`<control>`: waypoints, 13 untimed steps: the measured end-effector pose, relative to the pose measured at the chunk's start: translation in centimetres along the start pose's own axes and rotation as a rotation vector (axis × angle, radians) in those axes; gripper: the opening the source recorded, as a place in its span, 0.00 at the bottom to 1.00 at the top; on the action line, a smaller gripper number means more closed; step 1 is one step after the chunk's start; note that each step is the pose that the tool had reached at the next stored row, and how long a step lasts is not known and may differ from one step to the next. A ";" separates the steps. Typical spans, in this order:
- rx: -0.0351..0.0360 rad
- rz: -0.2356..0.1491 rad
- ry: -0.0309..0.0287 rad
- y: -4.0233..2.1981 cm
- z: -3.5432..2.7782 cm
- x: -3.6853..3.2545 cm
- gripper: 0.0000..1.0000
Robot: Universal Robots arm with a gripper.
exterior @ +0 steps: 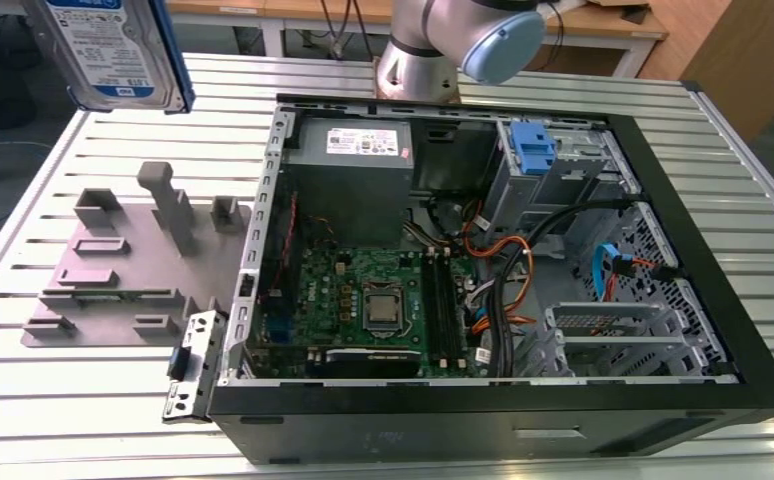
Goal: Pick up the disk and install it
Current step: 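Pick up the disk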
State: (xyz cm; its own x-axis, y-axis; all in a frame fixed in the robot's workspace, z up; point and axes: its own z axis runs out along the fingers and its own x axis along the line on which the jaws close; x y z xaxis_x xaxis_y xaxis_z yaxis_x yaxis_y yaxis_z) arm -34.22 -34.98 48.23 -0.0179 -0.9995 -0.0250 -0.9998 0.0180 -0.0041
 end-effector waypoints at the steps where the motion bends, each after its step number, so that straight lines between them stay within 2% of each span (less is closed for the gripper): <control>1: 0.0000 0.000 0.0000 -0.14 0.00 0.00 0.35; 13: 0.0000 0.000 0.0000 -1.64 0.01 -0.03 0.35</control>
State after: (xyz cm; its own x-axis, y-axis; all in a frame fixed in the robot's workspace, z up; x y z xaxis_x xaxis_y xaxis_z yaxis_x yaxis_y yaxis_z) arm -32.58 -34.98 48.23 -0.0178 -0.9995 -0.0250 -0.9998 0.0179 -0.0041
